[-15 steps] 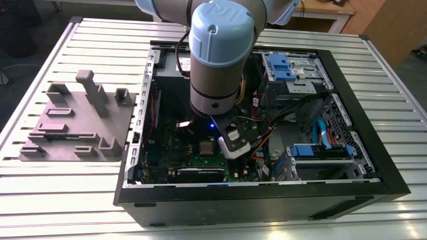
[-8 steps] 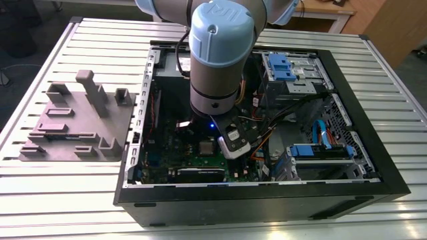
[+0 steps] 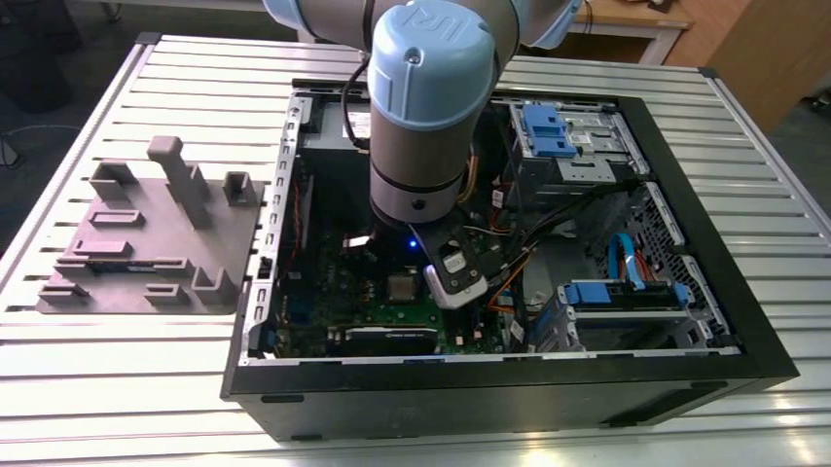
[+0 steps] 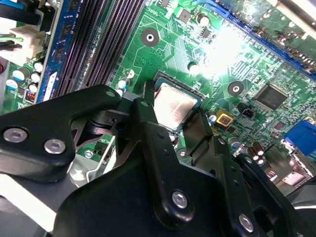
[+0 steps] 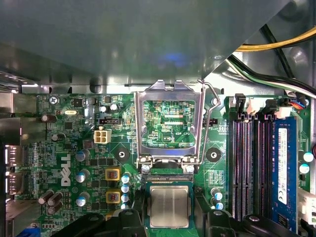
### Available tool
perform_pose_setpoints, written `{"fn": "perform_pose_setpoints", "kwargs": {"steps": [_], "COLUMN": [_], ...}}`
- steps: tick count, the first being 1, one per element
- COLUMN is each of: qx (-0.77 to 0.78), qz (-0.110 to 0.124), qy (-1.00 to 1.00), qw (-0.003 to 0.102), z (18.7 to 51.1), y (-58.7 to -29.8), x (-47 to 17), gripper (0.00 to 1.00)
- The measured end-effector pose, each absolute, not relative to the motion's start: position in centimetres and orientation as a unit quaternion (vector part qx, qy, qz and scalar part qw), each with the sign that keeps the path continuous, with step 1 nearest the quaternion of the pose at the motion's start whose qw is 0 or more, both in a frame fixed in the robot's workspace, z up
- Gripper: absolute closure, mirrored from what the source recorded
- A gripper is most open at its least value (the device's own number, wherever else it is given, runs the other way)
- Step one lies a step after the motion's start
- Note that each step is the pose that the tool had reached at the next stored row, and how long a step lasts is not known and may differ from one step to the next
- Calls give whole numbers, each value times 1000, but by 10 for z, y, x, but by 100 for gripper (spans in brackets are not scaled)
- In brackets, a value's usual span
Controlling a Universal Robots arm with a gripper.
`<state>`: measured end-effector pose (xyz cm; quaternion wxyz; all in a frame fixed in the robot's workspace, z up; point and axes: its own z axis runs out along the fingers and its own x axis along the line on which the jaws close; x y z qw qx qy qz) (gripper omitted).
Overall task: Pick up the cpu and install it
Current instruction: 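Place the cpu into insertion slot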
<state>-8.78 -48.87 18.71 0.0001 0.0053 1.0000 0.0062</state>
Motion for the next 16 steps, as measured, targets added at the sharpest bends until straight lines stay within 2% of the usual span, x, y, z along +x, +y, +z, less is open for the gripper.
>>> {"fn": "perform_pose_setpoints", "kwargs": {"steps": [16], "qx": [9], "qz": [7], "qy": [1000], "qw": [0], "z": [187], "y": [-488], "x": [-88], "gripper": [53]}}
